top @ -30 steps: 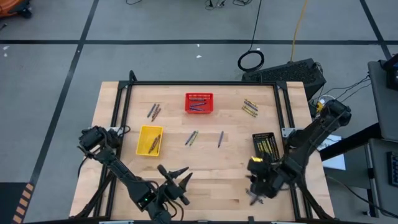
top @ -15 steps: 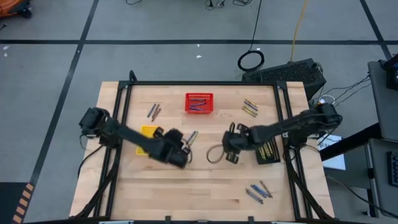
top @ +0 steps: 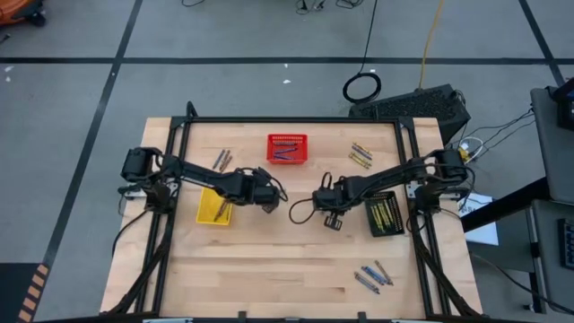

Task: Sort crayons
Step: Put the blue crayon into the red basket

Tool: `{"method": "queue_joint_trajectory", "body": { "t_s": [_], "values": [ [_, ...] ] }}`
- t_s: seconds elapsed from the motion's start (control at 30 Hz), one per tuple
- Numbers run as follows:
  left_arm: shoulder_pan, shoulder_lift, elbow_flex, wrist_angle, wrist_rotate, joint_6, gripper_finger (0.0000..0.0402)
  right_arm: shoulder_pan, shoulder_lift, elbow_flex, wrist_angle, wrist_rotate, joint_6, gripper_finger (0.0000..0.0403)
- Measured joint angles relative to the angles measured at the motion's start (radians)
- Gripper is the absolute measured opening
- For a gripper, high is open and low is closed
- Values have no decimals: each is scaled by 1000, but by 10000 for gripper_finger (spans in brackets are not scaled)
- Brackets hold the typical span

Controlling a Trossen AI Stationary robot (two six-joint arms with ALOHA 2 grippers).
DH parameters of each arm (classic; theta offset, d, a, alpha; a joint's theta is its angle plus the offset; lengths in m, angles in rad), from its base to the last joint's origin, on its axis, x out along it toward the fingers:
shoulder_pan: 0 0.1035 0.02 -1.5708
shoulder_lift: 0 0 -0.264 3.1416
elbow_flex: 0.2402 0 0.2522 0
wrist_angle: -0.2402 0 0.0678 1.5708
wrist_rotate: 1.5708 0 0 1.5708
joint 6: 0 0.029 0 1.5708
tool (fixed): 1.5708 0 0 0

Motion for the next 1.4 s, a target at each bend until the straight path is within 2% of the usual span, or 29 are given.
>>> {"method": "queue_joint_trajectory", "body": {
  "t_s": [0.13,0.27,0.47,0.7,0.83,0.93,1.07,1.23,1.4],
  "values": [
    [0,0,0,1,3,0,131,3,9,-2,39,4,-30,2],
    [0,0,0,6,4,-16,131,3,-6,-4,143,53,-62,1],
    [2,0,-42,88,29,-28,131,11,-82,-3,112,61,-87,1],
    [16,0,-134,198,19,-96,131,51,-167,-2,83,171,-78,0],
    [22,0,-145,244,9,-78,131,93,-169,-2,129,229,-78,0],
    [16,-23,-133,220,-11,-68,131,135,-151,-2,191,301,-78,0],
    [-14,-100,-105,230,-17,-14,131,190,-123,-29,356,341,-90,0],
    [-106,-217,-100,209,-42,33,131,204,-67,-163,791,336,-154,0],
    [-270,-307,-101,166,-127,29,131,120,9,-152,1020,231,-202,22]
  ]
}}
